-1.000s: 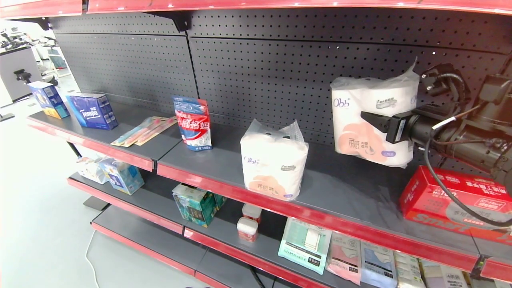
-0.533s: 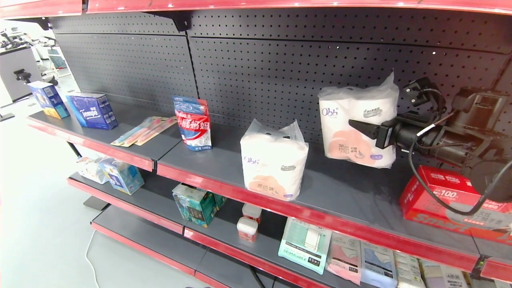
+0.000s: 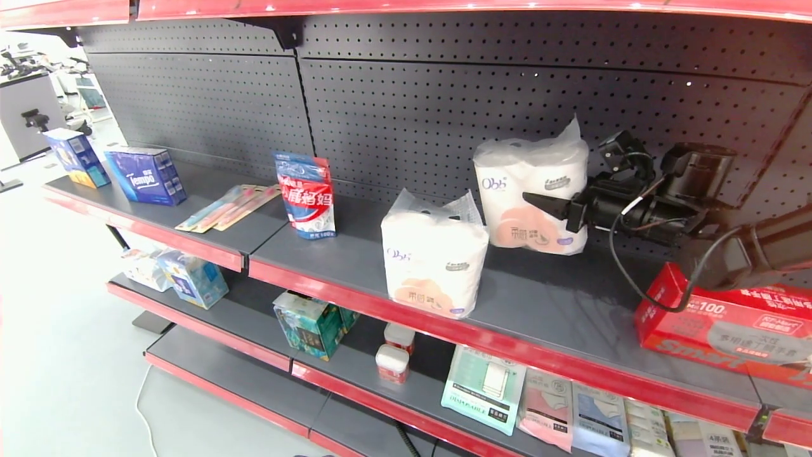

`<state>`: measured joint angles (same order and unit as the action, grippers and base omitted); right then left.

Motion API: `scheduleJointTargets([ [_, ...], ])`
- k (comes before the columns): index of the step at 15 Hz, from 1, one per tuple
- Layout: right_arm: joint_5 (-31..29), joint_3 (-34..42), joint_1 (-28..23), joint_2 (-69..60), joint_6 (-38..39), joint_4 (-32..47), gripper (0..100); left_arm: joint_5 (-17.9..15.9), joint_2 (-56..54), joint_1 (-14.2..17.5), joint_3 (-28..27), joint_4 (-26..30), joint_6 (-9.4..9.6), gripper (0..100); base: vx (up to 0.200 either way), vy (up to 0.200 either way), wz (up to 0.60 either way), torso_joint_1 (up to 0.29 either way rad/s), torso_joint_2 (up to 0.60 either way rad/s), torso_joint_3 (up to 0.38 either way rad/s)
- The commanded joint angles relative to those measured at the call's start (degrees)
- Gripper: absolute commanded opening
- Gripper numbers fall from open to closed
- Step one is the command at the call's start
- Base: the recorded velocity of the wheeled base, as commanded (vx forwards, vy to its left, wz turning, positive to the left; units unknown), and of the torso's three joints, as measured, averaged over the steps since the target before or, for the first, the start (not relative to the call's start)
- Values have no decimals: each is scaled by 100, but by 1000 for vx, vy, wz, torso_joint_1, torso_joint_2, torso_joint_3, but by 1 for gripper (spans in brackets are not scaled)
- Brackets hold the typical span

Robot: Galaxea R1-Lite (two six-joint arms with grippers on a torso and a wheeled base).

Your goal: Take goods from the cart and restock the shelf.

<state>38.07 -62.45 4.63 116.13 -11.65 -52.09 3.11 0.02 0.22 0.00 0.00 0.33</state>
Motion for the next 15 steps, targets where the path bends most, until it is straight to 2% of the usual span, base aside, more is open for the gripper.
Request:
scheduleJointTargets([
  [1, 122, -180, 99, 367, -39, -12, 0, -3, -2, 4, 0, 0, 2, 100, 0, 0, 0, 0, 0, 0],
  [4, 122, -364, 231, 727, -258, -135, 0, -3, -2, 4, 0, 0, 2, 100, 0, 0, 0, 0, 0, 0],
  [15, 95, -821, 758, 1360, 172, -601, 0, 6, -2, 4, 0, 0, 2, 100, 0, 0, 0, 0, 0, 0],
])
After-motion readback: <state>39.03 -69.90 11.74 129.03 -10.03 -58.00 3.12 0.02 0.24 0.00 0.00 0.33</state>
